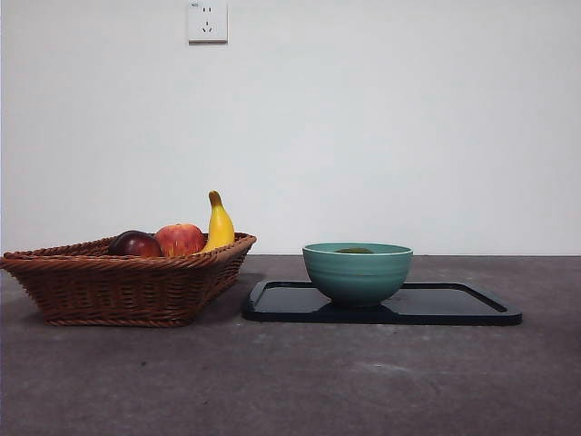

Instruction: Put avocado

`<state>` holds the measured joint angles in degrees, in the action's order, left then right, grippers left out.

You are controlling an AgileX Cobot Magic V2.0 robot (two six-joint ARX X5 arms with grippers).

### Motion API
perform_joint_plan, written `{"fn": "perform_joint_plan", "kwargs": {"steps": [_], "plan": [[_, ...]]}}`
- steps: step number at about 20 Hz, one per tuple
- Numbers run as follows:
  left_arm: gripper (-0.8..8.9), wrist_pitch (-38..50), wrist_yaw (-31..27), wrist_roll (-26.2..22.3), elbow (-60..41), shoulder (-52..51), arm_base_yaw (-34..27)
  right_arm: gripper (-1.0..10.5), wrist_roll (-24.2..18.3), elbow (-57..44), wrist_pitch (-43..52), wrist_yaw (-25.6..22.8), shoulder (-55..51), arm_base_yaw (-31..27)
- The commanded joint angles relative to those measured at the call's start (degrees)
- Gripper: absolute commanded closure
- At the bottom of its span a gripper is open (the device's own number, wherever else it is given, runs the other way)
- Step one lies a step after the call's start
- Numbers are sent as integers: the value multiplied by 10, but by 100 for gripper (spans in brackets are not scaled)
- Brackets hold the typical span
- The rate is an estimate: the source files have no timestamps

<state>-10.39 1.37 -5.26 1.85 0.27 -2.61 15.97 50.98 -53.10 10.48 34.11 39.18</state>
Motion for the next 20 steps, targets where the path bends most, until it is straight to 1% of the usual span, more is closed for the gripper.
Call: {"fn": "perform_joint_plan", "kwargs": {"steps": [1,11,12,13,14,15,18,20], "plan": [[805,-4,-1,0,-12,-1,-2,940,3,3,6,0,2,5],[805,-4,-1,0,-12,-1,-2,940,3,3,5,0,2,4],[805,-4,-1,0,-12,-1,-2,940,-16,3,7,-9,-3,0],[805,-4,-1,0,-12,-1,-2,940,-30,3,14,-29,-11,-14],[805,-4,-1,0,-12,-1,-2,940,-40,2,39,-60,-18,-44],[805,-3,-1,0,-12,-1,-2,940,-45,-4,74,-74,-26,-79],[805,-4,-1,0,-12,-1,-2,940,-45,-66,212,-76,-80,-224],[805,-4,-1,0,-12,-1,-2,940,-59,-137,304,-76,-124,-302]]}}
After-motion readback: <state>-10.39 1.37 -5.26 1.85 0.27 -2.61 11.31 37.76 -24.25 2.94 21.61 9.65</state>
